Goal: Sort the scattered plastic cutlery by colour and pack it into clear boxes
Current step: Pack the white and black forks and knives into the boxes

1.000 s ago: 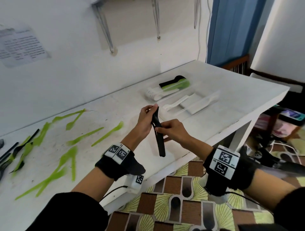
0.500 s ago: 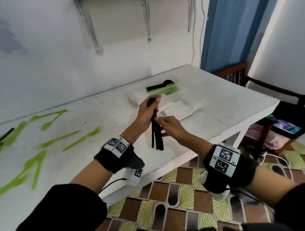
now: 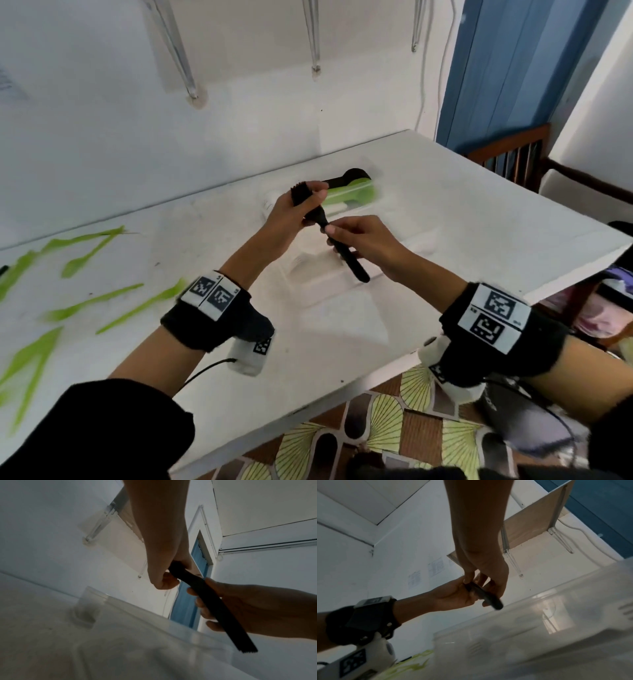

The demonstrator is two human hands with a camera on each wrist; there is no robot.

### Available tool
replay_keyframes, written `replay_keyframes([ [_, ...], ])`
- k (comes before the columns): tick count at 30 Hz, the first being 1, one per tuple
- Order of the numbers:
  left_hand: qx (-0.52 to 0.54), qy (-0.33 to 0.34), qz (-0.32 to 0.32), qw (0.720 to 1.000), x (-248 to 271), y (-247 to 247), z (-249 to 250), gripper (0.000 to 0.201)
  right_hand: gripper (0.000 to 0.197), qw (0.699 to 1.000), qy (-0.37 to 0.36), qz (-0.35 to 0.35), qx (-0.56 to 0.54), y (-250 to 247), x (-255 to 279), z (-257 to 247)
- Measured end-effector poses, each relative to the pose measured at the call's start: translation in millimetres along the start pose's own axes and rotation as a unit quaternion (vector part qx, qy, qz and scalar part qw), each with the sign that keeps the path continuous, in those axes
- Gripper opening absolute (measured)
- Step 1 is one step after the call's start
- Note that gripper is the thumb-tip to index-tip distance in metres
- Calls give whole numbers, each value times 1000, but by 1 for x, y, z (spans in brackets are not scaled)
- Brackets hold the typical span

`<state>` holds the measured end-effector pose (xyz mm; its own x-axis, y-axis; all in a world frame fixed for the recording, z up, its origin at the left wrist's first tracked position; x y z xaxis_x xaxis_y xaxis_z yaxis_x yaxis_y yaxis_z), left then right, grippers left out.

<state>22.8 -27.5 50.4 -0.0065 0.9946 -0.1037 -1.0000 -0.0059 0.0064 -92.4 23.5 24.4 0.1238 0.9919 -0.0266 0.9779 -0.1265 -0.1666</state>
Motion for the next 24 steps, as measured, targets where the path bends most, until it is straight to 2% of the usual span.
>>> replay_keyframes([
  [2,-24,6,-8,1000,-13,-10,-2,13,8,998,-38,12,42,-7,-20,-4],
  [4,-74,23,-8,997,-21,-20,-5,19,11,991,-78,-4,105,-10,-38,-4],
  [8,-229,62,-37,971,-18,-32,-29,28,27,953,-157,-108,236,-3,-62,6],
  [11,-283,76,-65,954,-10,-33,-48,30,34,921,-200,-178,283,2,-70,18],
  [14,-322,118,-68,937,-7,-27,-50,26,34,899,-219,-204,320,5,-83,26],
  [16,-359,124,-67,923,-7,-23,-51,26,31,890,-226,-216,333,7,-88,31],
  [18,-411,123,-70,901,-5,-19,-54,25,29,872,-242,-230,357,11,-88,38],
  [21,-522,122,-75,841,-1,-14,-57,24,31,865,-248,-239,363,14,-86,43],
  [24,-572,111,-70,810,0,-14,-59,24,34,846,-271,-249,386,18,-83,44],
])
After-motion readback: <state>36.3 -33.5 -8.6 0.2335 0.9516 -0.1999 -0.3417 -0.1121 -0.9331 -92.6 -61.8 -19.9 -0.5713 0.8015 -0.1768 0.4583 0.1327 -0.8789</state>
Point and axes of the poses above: each hand's wrist, its own x-axis away from the middle knuckle, its own y-axis out of the palm, z = x × y, the point moved 8 cm from there along -x, towards the middle knuckle, and after that the axes turned 15 degrees about z, right-handed, at the moved point
